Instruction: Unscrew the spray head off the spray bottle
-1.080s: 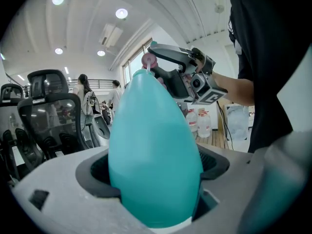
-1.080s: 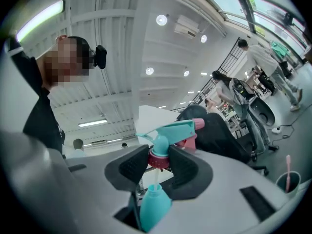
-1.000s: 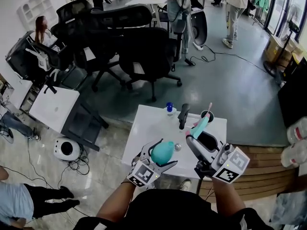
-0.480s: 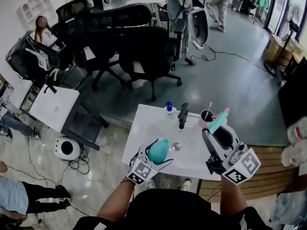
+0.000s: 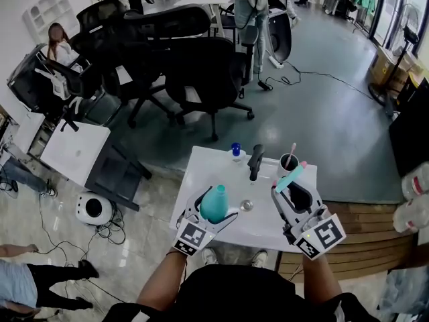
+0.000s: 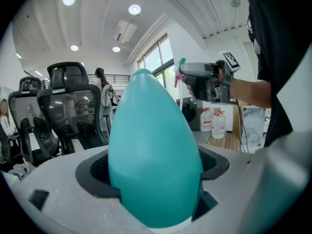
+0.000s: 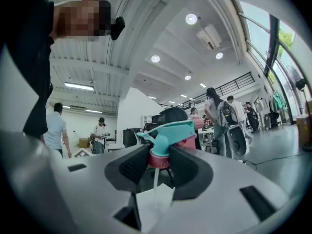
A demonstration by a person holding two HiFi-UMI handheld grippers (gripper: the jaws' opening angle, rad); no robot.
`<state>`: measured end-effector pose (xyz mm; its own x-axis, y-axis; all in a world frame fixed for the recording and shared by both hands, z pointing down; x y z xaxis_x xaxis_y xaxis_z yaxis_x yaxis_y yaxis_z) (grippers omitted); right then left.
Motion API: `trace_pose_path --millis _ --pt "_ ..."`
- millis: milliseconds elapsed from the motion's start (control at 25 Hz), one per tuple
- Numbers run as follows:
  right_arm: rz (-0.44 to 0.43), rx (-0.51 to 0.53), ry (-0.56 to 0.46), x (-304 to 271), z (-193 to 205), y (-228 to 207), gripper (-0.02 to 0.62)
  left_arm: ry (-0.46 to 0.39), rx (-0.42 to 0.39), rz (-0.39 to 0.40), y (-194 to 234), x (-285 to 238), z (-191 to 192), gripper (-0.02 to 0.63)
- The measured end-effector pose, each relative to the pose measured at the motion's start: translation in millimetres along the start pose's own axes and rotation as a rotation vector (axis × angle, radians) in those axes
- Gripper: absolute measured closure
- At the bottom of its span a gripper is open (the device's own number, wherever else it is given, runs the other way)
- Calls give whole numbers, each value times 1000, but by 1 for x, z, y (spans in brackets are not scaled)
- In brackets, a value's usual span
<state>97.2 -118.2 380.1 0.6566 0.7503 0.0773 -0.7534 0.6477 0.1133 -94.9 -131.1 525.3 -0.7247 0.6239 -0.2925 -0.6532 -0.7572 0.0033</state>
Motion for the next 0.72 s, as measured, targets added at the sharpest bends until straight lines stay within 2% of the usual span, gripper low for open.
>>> trace_pose_path --millis 200,400,560,720 --pt "-10 60 86 -6 35 15 456 -32 12 -57 13 6 -16 133" --pt "15 99 155 -4 66 21 457 -78 27 -71 15 12 -29 133" --pt "75 111 183 3 83 19 457 -134 36 -46 10 15 -42 133" --pt "165 125 180 12 88 8 457 -143 40 -72 13 14 -44 133"
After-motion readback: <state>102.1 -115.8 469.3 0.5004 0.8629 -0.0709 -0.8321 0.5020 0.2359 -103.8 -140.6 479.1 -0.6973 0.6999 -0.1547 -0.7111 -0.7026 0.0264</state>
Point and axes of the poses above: the fingertips, and each gripper's own axes: x backward along the fingers, y to its left, z out of its underside, the point moved 5 cm from there along x, backward along the fingers, and after that the axes turned 9 degrees about x, right-handed, at the moved point
